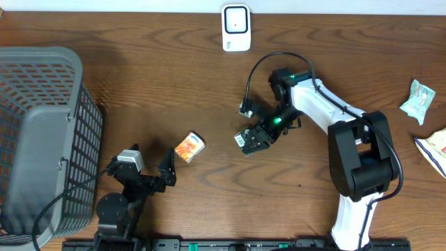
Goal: Scan the item barcode
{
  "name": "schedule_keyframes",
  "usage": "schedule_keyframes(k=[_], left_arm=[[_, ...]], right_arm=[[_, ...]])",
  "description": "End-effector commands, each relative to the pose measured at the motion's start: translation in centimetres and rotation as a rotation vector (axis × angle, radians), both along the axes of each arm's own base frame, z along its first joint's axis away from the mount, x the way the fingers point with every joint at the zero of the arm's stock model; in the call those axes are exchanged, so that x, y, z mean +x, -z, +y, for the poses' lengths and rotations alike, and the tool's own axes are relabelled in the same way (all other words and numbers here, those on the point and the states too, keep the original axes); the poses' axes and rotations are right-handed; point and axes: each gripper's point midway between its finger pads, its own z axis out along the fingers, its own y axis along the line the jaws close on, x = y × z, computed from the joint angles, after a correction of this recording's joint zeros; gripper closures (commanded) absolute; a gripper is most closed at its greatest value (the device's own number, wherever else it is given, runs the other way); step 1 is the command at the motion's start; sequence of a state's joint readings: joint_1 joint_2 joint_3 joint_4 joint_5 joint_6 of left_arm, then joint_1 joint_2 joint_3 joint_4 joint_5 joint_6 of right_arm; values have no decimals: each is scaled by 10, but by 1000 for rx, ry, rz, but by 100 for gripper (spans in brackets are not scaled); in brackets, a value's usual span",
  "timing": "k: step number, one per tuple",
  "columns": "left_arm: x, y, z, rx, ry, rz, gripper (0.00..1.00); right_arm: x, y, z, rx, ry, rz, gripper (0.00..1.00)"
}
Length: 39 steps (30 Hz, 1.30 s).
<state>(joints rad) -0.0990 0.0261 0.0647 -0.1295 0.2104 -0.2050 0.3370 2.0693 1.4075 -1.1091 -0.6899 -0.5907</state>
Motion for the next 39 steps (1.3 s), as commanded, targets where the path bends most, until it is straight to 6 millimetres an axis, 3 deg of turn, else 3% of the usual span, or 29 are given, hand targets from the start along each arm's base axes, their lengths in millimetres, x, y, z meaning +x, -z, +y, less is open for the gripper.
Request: schedule_keyframes(k=[1, 6, 8, 13, 15, 16, 19, 22, 29, 39], left_arm=[[-1, 13, 0, 19, 7, 36, 2], [-1, 14, 0, 19, 7, 36, 2], [-1, 13, 0, 19, 7, 36, 2], [-1, 13, 0, 18, 7, 36, 2], [-1, 14, 0, 18, 7, 36, 2], [-1, 13, 0, 18, 7, 36, 2], [-1, 13, 0, 18, 7, 36, 2], [-1, 13, 0, 18, 7, 36, 2], [-1, 13, 0, 19, 7, 36, 2], [-1, 13, 0, 19, 7, 36, 2]], right_arm=[[9, 15, -21, -225, 25, -38, 75], [17, 15, -26, -361, 32, -89, 27], [18, 6, -20, -361, 25, -95, 1], [28, -17, -14, -432, 68, -119, 1], [45, -20, -20, -569, 326, -111, 1], [51, -19, -27, -649, 536, -70, 1], [39, -16, -37, -818, 1100, 171, 1], [32, -7, -37, -868, 1339, 273, 1], [30, 20, -19, -821, 1405, 263, 1], [7, 55, -33, -882, 1460, 291, 1]])
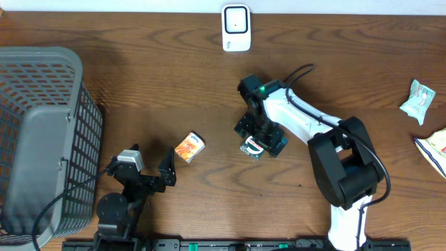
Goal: Scan the item barcode
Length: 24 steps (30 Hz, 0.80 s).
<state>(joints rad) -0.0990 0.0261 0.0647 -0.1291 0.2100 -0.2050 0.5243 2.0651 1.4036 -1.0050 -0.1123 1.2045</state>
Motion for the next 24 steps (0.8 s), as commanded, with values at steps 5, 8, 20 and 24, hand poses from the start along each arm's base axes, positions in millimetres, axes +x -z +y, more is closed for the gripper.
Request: schedule_keyframes(k=[5, 8, 20, 24], left_arm=[[-1, 14, 0, 19, 7, 36, 2], [-1, 14, 0, 19, 7, 36, 2], [-1, 14, 0, 18, 7, 36, 2], [-1, 14, 0, 18, 7, 36, 2]], right_arm=[[-14, 30, -15, -42, 7, 5, 31], [-15, 34, -16, -31, -55, -1, 46], [-28, -11, 27, 473, -403, 113, 55], [-41, -47, 41, 771, -459, 151, 56]])
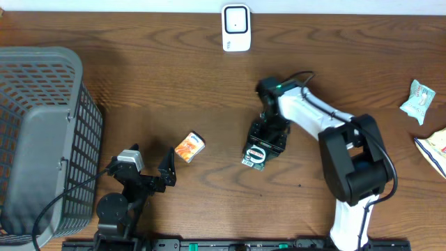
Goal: Scan the item barcode
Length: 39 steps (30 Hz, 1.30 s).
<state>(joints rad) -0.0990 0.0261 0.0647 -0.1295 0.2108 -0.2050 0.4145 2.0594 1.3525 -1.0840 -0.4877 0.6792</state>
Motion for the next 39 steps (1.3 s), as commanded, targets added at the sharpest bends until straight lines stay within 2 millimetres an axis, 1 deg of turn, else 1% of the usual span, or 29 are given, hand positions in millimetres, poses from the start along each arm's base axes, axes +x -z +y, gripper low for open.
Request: schedule_keyframes(k=[1, 2, 3, 5, 8, 12, 15, 18, 19, 20, 23, 25, 27, 28, 32, 33, 35, 37, 38, 39], left_arm=[[-1, 13, 0, 19, 7, 36, 2], [-1, 14, 0, 19, 7, 36, 2], [-1, 13, 0, 18, 6, 36, 2], [-1, 13, 0, 19, 7, 36, 2], [-1, 14, 0, 18, 6, 36, 2], [-1, 14, 0, 19, 7, 36, 2], [-1, 13, 0, 18, 6, 36, 2], [-1, 13, 0, 19, 7, 36, 2], [-1, 13, 0, 18, 6, 36, 2], [-1, 13, 0, 19, 7, 36, 2], [-1, 13, 0, 18, 6, 36, 2], [-1, 13, 0, 19, 7, 36, 2], [-1, 13, 0, 19, 7, 36, 2], [-1, 13, 0, 19, 7, 36, 2], [-1, 14, 0, 19, 7, 36, 2], [-1, 14, 0, 19, 7, 36, 2], [-1, 13, 0, 19, 7, 36, 2], [-1, 14, 0, 19, 7, 36, 2], [-1, 14, 0, 19, 7, 36, 2], [-1, 13, 0, 18, 6, 36, 2]], right_arm=[[-10, -41, 32, 416, -97, 51, 58], [-19, -53, 29, 459, -79, 109, 59], [-23, -56, 28, 468, -76, 130, 58], [-28, -60, 24, 473, -81, 151, 55], [-37, -65, 20, 468, -81, 197, 56], [-42, -70, 19, 488, -108, 206, 57], [-39, -65, 18, 494, -152, 157, 62], [-22, -52, 20, 493, -193, 50, 65], [-14, -48, 23, 501, -198, 7, 65], [4, -43, 28, 510, -190, -73, 67], [38, -43, 39, 531, -178, -207, 69], [63, -52, 48, 555, -191, -314, 70], [92, -64, 56, 574, -223, -447, 69], [110, -72, 59, 566, -242, -532, 69], [183, -93, 56, 402, -287, -862, 69], [203, -100, 54, 346, -288, -955, 67], [235, -110, 50, 234, -276, -1108, 68], [262, -119, 42, 104, -246, -1234, 69], [276, -128, 38, 24, -222, -1310, 69], [285, -134, 36, -24, -221, -1365, 69]])
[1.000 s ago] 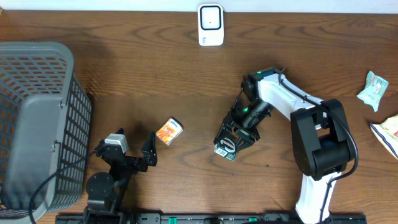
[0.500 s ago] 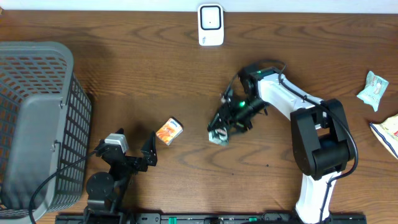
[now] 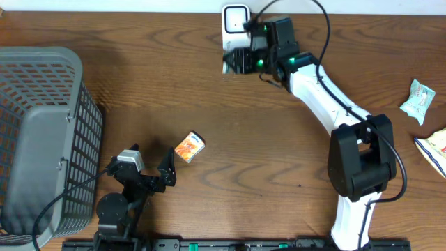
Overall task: Scan the item barcode
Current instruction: 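Hold the green box in front of the white scanner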
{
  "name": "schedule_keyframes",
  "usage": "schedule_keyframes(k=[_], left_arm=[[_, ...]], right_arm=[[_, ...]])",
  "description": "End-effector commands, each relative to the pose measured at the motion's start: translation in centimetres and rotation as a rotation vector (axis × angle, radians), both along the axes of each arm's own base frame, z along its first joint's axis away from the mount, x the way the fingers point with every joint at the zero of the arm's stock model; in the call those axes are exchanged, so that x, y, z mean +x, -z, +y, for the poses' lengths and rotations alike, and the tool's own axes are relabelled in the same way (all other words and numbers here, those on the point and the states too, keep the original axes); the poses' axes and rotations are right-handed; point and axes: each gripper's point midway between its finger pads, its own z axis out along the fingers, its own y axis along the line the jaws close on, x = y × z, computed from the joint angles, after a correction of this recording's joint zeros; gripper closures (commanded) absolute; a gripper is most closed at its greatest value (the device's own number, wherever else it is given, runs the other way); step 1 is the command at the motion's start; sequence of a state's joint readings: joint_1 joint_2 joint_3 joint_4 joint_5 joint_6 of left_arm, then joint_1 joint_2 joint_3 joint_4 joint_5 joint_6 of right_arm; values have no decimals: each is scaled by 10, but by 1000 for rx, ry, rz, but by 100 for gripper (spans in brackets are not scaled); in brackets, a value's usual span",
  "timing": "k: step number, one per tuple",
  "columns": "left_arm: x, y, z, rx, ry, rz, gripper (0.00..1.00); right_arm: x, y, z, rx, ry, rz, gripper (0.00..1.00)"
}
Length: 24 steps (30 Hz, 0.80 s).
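The white barcode scanner stands at the table's far edge, centre. My right gripper is stretched out right in front of it, shut on a small dark item with a green and white label that partly covers the scanner's lower end. Whether the label's barcode faces the scanner cannot be told. A small orange packet lies on the table left of centre. My left gripper rests near the front edge, just below and left of that packet, open and holding nothing.
A large grey mesh basket fills the left side. A pale green packet and another wrapper lie at the right edge. The right arm's white links span the table from the front right to the scanner.
My right gripper has gone from mid-table, right of the orange packet, to the far edge in front of the scanner, still holding the labelled item. The left arm has not moved.
My right gripper was low at mid-table, shut on the labelled item. At the two later moments it held the item at about the same spot but turned differently, label upward. Now it holds the item against the scanner. The orange packet and left arm stayed put.
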<state>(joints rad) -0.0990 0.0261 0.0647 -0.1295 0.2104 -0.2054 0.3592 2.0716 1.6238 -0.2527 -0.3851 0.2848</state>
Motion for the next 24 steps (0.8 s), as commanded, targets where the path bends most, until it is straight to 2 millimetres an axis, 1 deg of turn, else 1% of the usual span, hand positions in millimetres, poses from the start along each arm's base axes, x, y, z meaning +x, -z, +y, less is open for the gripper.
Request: schedule_keyframes(k=[1, 5, 9, 13, 16, 21, 24], left_arm=[[-1, 13, 0, 19, 7, 36, 2], [-1, 13, 0, 19, 7, 36, 2], [-1, 13, 0, 19, 7, 36, 2], [-1, 13, 0, 19, 7, 36, 2], [-1, 14, 0, 19, 7, 36, 2], [-1, 14, 0, 19, 7, 36, 2], [-1, 13, 0, 19, 7, 36, 2]], right_arm=[[39, -9, -23, -177, 215, -195, 70], [61, -31, -15, -179, 242, -369, 71], [79, -40, -14, -142, 287, -475, 71], [99, -38, -17, -128, 352, -559, 71], [116, -37, -14, -118, 371, -625, 69], [144, -30, -6, -105, 402, -663, 70], [155, -26, -3, -105, 412, -667, 69]])
